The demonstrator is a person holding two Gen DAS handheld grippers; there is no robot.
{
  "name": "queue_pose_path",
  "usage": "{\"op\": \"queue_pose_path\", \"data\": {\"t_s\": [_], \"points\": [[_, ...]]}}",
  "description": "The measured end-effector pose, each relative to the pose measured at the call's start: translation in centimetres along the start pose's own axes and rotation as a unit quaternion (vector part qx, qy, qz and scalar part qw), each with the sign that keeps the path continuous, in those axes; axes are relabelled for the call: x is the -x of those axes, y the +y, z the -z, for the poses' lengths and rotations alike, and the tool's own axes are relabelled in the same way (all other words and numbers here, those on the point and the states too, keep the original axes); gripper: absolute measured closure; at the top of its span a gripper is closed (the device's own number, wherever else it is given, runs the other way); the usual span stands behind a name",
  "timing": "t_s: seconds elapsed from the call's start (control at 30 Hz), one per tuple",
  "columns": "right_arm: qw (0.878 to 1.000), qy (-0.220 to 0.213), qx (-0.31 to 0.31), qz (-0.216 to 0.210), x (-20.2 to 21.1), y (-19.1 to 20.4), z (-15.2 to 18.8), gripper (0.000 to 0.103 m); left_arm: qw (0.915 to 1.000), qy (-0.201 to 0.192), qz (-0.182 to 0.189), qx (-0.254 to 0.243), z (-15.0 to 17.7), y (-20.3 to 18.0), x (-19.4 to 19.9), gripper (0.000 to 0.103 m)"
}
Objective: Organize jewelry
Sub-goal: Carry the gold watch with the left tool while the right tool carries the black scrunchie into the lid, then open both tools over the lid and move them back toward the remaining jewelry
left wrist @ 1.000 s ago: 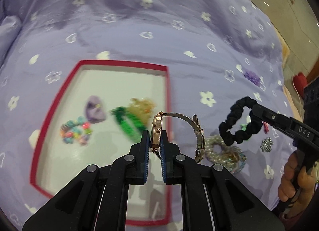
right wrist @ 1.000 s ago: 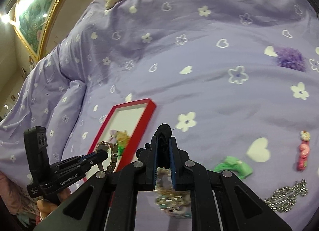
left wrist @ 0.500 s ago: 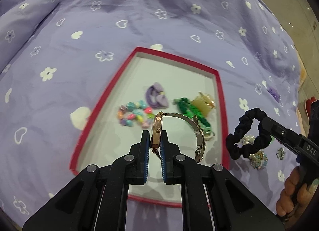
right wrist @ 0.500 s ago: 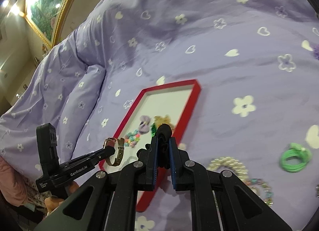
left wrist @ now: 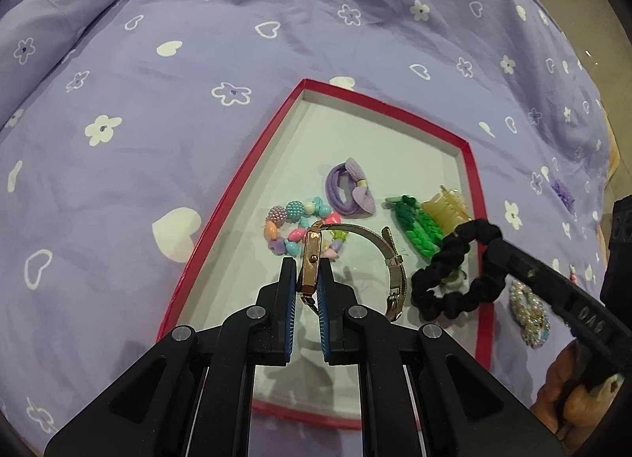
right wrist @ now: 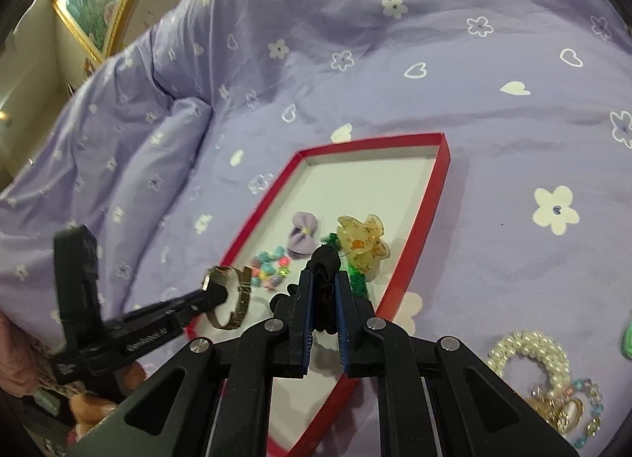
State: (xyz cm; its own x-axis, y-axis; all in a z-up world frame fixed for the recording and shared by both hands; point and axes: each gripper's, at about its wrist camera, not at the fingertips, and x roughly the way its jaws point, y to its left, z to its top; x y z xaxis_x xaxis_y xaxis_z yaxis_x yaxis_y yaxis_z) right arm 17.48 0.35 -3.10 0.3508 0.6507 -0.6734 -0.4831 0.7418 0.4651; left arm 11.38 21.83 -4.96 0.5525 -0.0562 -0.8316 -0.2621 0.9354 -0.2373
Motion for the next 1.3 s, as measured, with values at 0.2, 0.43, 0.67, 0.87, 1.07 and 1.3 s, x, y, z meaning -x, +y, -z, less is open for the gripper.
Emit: {"op": "queue_pose_path", "data": {"t_s": [0.2,0.43,0.67,0.87,1.07,1.3], "points": [[0.998,0.022,0.031,0.042,-1.8,0.4,0.2,0.093,0.9999,0.011,-0.012,-0.002,-0.3,0.3,-1.4,0.094],[0.994,0.037,0.074,0.069,-2.9,1.6,-0.1,0.089,0.9994,0.022,-0.024,-0.010,-0.4,0.1,-2.5,0.094],[0.994,0.046,0.075,0.058,-3.1,1.6,-0.1,0.085,0.9993,0.021,-0.027,-0.016,-0.3,0.1,-2.5,0.092],[0.996,0.043,0.066,0.044,-2.5,1.4,-0.3,0.075,0.9992,0.015,-0.031,-0.023,-0.3,-0.4,-1.9,0.088],[0.997,0.030,0.067,0.035,-0.9,1.7,-0.3,0.072,0.9989,0.006,-0.037,-0.027,-0.3,-0.8,-0.6,0.079],[0.998,-0.001,0.053,0.027,3.2,1.0,0.0,0.063,0.9991,-0.019,-0.026,-0.025,-0.1,-1.8,2.3,0.068]]}}
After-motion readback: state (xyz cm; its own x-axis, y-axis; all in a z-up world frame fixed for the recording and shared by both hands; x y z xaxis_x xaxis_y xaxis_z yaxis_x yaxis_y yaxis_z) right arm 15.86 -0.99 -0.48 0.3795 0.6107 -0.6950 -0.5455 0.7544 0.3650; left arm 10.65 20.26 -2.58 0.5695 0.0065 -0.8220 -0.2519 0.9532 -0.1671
